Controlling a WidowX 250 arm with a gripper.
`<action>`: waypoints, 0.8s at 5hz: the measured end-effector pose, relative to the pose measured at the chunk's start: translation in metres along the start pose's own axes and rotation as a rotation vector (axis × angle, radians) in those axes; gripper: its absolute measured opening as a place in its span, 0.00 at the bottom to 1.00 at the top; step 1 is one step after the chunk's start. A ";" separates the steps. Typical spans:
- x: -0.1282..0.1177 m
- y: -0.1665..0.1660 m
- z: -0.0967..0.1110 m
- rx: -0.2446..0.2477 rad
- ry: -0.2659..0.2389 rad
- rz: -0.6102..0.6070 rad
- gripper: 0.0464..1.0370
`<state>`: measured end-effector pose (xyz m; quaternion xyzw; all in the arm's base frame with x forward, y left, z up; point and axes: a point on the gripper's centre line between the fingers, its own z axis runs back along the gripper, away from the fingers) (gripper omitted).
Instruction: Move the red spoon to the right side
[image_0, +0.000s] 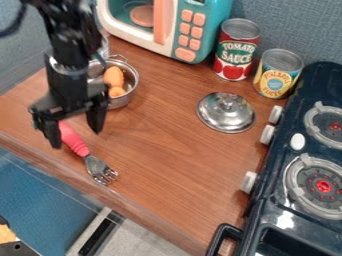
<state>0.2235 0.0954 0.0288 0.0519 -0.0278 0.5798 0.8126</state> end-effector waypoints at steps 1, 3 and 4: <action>0.003 0.000 -0.008 0.030 -0.030 -0.006 0.96; 0.014 0.002 -0.017 0.048 -0.043 0.022 0.62; 0.016 0.003 -0.018 0.049 -0.037 0.022 0.36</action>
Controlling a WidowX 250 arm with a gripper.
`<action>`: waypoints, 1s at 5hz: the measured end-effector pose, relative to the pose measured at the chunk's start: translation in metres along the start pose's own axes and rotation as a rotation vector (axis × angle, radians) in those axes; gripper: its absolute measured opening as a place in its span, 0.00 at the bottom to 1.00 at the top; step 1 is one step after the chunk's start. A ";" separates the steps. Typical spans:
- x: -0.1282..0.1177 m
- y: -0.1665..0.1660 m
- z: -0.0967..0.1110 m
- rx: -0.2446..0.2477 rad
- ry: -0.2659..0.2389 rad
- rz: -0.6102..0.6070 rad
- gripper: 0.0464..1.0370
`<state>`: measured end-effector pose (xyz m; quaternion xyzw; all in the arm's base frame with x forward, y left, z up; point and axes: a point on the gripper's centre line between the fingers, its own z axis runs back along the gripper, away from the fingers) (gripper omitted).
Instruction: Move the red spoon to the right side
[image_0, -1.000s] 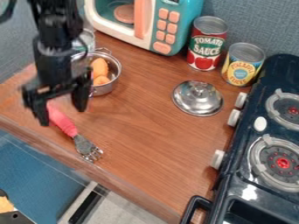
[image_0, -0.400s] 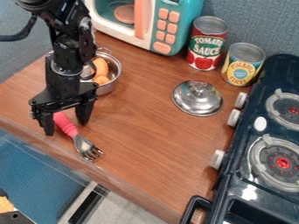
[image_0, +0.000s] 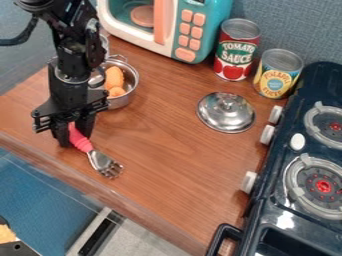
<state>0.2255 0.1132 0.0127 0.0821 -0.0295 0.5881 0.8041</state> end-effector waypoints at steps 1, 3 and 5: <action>0.000 0.000 0.000 -0.011 0.014 0.004 0.34; -0.006 0.001 0.020 -0.008 -0.004 -0.051 0.33; -0.033 -0.028 0.076 -0.075 -0.039 -0.213 0.33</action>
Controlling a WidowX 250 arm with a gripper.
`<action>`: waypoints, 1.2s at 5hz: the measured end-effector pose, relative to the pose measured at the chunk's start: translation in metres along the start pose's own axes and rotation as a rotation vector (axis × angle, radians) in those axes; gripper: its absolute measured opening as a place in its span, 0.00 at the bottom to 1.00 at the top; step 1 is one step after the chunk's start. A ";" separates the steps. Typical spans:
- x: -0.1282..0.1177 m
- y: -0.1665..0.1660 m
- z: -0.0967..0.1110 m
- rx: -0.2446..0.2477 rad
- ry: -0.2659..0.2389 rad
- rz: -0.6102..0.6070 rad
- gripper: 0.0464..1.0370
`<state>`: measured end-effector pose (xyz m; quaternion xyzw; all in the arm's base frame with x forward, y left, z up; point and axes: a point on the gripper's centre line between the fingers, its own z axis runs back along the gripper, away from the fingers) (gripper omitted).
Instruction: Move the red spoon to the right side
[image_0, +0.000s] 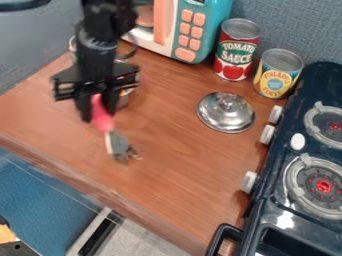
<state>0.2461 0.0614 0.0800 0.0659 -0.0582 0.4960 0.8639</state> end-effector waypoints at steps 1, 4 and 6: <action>-0.020 -0.040 0.015 -0.059 -0.001 -0.196 0.33; -0.074 -0.121 -0.007 -0.048 0.003 -0.654 0.33; -0.095 -0.135 -0.030 -0.017 0.010 -0.803 0.33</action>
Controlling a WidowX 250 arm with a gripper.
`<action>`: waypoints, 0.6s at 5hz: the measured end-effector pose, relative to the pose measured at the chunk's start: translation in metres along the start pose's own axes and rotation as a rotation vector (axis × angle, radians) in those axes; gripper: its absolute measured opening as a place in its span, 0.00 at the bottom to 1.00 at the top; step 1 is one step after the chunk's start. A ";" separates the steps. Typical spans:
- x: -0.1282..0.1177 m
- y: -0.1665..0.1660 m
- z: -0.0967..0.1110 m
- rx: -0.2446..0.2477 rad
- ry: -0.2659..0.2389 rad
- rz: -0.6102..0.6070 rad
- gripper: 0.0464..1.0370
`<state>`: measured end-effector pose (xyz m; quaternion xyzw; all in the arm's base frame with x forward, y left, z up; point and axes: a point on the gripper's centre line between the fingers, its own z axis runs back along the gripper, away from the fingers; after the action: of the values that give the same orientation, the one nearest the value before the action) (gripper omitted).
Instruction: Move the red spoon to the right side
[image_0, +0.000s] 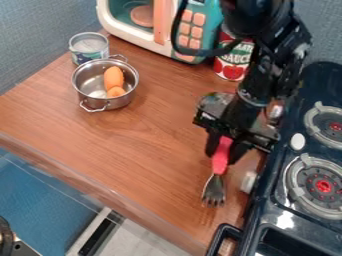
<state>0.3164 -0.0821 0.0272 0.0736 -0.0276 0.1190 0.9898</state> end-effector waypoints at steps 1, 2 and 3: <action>0.000 -0.002 -0.005 0.006 -0.004 -0.009 0.33; 0.001 0.000 -0.005 0.013 -0.008 -0.006 0.39; -0.003 0.001 -0.007 0.052 0.021 -0.008 0.71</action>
<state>0.3136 -0.0812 0.0205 0.0982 -0.0140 0.1165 0.9882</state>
